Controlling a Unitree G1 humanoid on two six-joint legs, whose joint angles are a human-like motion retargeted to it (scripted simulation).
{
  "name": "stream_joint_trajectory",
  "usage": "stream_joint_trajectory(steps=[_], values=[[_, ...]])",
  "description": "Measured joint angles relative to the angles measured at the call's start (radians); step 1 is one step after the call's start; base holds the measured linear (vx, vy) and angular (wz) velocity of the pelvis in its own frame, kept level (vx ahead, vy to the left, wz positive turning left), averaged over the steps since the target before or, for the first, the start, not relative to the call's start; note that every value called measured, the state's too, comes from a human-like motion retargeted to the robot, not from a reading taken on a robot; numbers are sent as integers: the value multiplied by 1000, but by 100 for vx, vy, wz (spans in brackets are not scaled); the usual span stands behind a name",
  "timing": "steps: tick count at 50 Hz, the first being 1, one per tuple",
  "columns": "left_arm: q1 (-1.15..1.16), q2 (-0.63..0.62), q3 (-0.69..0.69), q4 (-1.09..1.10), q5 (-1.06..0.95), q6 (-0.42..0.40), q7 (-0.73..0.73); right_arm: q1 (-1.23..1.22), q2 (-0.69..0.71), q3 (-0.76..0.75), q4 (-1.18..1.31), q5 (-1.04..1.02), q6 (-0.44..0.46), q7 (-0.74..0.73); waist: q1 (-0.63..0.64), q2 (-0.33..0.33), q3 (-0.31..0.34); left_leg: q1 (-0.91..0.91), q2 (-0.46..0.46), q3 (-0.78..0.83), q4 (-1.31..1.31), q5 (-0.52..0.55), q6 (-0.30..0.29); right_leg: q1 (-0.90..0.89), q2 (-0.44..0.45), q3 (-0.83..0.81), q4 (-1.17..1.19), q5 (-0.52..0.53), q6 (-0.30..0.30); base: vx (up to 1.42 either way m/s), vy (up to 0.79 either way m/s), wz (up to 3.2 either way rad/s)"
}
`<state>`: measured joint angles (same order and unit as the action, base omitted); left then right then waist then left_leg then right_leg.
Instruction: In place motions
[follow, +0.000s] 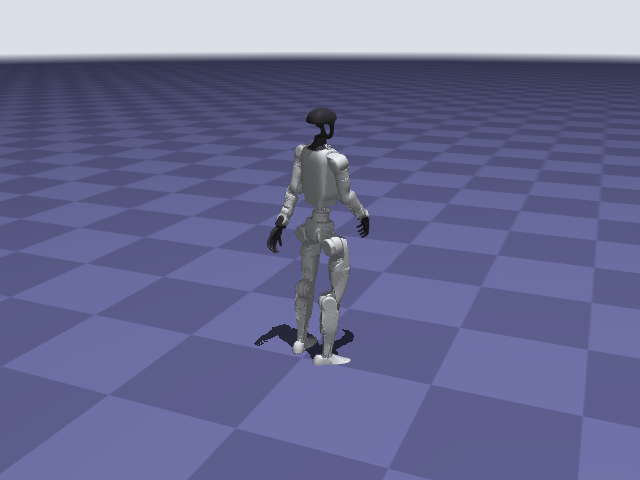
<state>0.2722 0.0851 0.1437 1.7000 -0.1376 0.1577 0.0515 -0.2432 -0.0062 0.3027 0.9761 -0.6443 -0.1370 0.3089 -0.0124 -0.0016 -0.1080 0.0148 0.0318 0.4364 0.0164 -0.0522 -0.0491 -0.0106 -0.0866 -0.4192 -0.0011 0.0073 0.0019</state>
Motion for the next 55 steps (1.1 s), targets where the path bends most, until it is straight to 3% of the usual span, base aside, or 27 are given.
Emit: stream_joint_trajectory(steps=[2,5,10,17,20,25,30,33,37,40,43,47,51,55], values=[[-124,-17,-12,0,-68,-33,28,67,-28,-32,84,-49,30,-61,0,-5,-6,-9,-2,-12,3,2,2,4,-2,-14,-4,-1,0,-2,3,33],[-380,-45,-19,0,-116,-47,-60,175,-67,-145,350,-122,153,-194,-7,-20,-13,-23,-8,-34,11,5,6,16,-6,-38,-12,-3,0,-3,1,37],[-736,-97,-71,-75,-63,-69,-176,315,-195,-399,724,103,286,-404,-8,-40,-13,-49,-12,-44,24,4,9,12,-14,-49,-19,0,0,-1,0,9],[-926,-83,-192,-408,131,-151,-155,581,-362,-709,724,480,150,-507,-38,-29,-4,-76,-4,-13,33,1,5,-27,-24,-17,-14,10,-5,-5,-3,-19],[-941,-54,-212,-474,192,-185,-99,627,-395,-741,724,515,153,-532,-39,-20,13,-72,-3,-3,33,1,4,-30,-24,-6,-12,13,-7,-10,2,-17],[-833,-87,-234,-432,195,-188,-84,623,-364,-634,724,482,218,-616,-9,-8,9,-69,-6,-12,32,2,4,-20,-23,-17,-15,8,-10,1,2,7],[-587,-94,-224,-207,158,-179,-115,447,-247,-418,724,419,247,-539,25,2,-17,-57,-8,-26,22,3,5,-10,-15,-34,-16,3,-10,8,2,14],[-422,-58,-144,-23,98,-183,-84,246,-160,-327,723,331,204,-414,37,17,-19,-35,-1,-8,12,0,3,-11,-6,-17,-12,6,-12,-1,1,-25],[-101,-20,26,0,30,1,-51,38,-12,-230,510,290,168,-171,44,40,-8,-8,13,38,0,-6,-6,-31,7,30,2,14,-13,0,0,-58],[106,7,73,0,35,83,-149,-87,83,-157,339,342,149,-43,41,51,3,11,22,65,-6,-8,-13,-38,16,58,8,19,-13,3,-2,-45],[239,44,107,0,150,86,-231,-190,139,-119,210,373,112,81,42,54,12,18,29,75,-8,-8,-17,-38,23,66,8,21,-13,0,-1,-10],[291,60,169,0,106,110,-159,-257,122,-56,68,332,24,162,35,40,21,9,32,54,-1,-3,-20,-32,20,53,8,16,-10,-5,-5,24],[218,36,196,0,-173,67,-65,-191,55,0,-17,194,-70,116,-4,18,0,-16,23,10,7,4,-16,-21,13,20,2,6,-8,4,-7,56],[21,-17,91,0,-325,-96,92,-21,-17,3,43,47,-88,14,-26,-2,-24,-39,10,-23,17,8,-11,-11,2,-14,-6,-1,-7,5,2,44]])
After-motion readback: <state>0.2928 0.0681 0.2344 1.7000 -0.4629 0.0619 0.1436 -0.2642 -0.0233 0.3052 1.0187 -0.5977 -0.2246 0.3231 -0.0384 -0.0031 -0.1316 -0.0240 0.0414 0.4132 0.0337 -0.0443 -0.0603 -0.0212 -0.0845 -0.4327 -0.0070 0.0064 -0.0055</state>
